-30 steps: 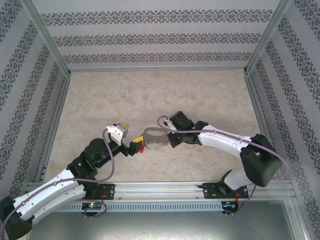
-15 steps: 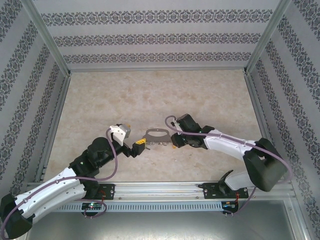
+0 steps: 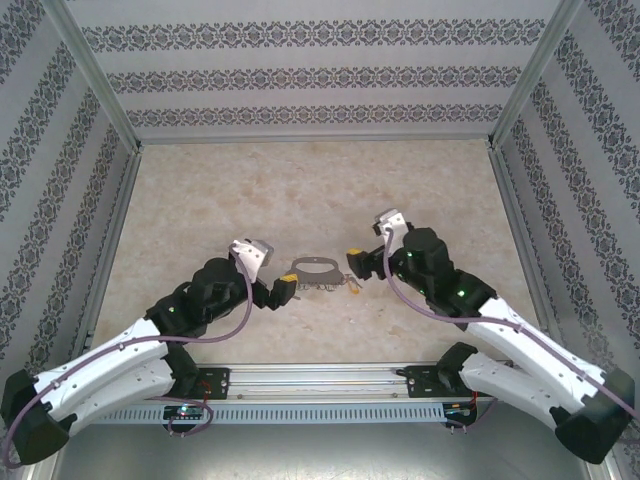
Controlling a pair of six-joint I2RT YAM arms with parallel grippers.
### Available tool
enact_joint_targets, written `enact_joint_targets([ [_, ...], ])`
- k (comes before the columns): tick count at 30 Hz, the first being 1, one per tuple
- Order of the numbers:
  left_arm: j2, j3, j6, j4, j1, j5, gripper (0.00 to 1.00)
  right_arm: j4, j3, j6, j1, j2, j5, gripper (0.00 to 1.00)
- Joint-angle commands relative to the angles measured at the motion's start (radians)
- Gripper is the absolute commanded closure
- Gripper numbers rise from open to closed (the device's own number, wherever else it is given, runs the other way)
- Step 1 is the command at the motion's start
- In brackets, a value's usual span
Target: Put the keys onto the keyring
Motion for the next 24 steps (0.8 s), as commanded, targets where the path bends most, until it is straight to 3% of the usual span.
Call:
enact_joint_targets([
  [1,-0.055,0.023,-0.029,-0.089,0.011,-0.192,0.0,0.104,-0.092,-0.079,-0.076,-0.078,0.086,0.02],
  [5,-0.132,-0.079,0.053,0.088,0.019,-0.369,0.0,0.27,-0.221,-0.04,-0.276,-0.101,0.077,0.02],
  [8,-0.112,-0.126,0.138,0.236,0.045,-0.434,0.0,0.352,-0.256,0.045,-0.474,-0.016,-0.082,0.02],
  [11,-0.027,-0.118,0.188,0.29,0.119,-0.487,0.0,0.486,-0.289,0.052,-0.589,0.104,-0.137,0.02],
  [18,0.25,-0.084,0.172,0.418,0.37,-0.452,0.0,0.88,-0.323,-0.025,-0.628,0.402,-0.1,0.02],
  [24,0.513,-0.092,0.223,0.65,0.529,-0.423,0.0,0.974,-0.323,-0.059,-0.637,0.48,-0.069,0.02],
])
